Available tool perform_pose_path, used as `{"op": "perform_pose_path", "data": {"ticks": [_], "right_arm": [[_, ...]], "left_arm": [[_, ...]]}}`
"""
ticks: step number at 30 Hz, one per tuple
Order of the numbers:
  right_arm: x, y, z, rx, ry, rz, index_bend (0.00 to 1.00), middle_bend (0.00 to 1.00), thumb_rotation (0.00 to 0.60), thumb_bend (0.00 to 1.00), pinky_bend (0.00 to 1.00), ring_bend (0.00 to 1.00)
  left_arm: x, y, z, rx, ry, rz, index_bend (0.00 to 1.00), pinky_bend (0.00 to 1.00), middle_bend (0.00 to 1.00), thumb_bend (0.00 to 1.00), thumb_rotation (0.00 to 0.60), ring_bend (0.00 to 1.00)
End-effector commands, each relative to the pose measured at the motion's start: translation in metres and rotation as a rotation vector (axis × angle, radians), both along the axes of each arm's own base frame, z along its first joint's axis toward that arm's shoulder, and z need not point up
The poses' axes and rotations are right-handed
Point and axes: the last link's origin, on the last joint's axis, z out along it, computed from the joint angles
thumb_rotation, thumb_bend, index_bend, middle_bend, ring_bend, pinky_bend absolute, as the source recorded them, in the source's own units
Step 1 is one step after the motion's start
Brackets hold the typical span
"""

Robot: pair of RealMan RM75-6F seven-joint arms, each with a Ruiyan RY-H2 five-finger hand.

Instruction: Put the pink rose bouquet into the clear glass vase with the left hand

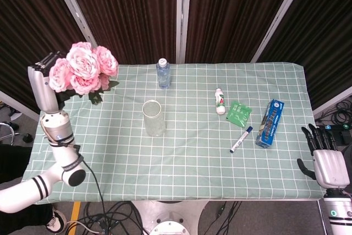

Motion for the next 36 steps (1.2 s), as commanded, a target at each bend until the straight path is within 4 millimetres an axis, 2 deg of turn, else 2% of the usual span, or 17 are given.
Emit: {"op": "perform_pose_path", "data": {"ticks": [1, 10, 14, 21, 28, 36], "right_arm": [[-0.001, 0.000, -0.001, 0.002, -0.002, -0.005, 0.00, 0.00, 0.600, 0.22, 0.00, 0.00], [-0.004, -0.001, -0.003, 0.011, -0.006, -0.014, 0.00, 0.00, 0.600, 0.22, 0.00, 0.00], [-0.006, -0.002, -0.004, 0.015, -0.002, -0.024, 0.00, 0.00, 0.600, 0.22, 0.00, 0.00], [-0.007, -0.003, -0.002, 0.008, -0.010, -0.029, 0.00, 0.00, 0.600, 0.22, 0.00, 0.00], [-0.010, -0.002, 0.001, 0.003, -0.011, -0.035, 0.00, 0.00, 0.600, 0.22, 0.00, 0.00], [-0.015, -0.002, 0.003, -0.001, -0.022, -0.053, 0.00, 0.00, 0.600, 0.22, 0.00, 0.00]], "left_arm": [[0.015, 0.003, -0.003, -0.058, -0.161, -0.033, 0.60, 0.75, 0.62, 0.17, 0.600, 0.60], [0.033, 0.010, -0.019, -0.286, -0.455, -0.037, 0.59, 0.75, 0.61, 0.17, 0.600, 0.59], [0.041, 0.016, -0.022, -0.306, -0.514, -0.059, 0.59, 0.74, 0.61, 0.17, 0.600, 0.59], [0.061, 0.024, -0.042, -0.368, -0.582, -0.084, 0.58, 0.73, 0.60, 0.17, 0.600, 0.58], [0.074, 0.025, -0.070, -0.383, -0.537, -0.093, 0.57, 0.73, 0.59, 0.17, 0.600, 0.57], [0.067, 0.015, -0.102, -0.388, -0.452, -0.080, 0.57, 0.73, 0.59, 0.17, 0.600, 0.57]]}}
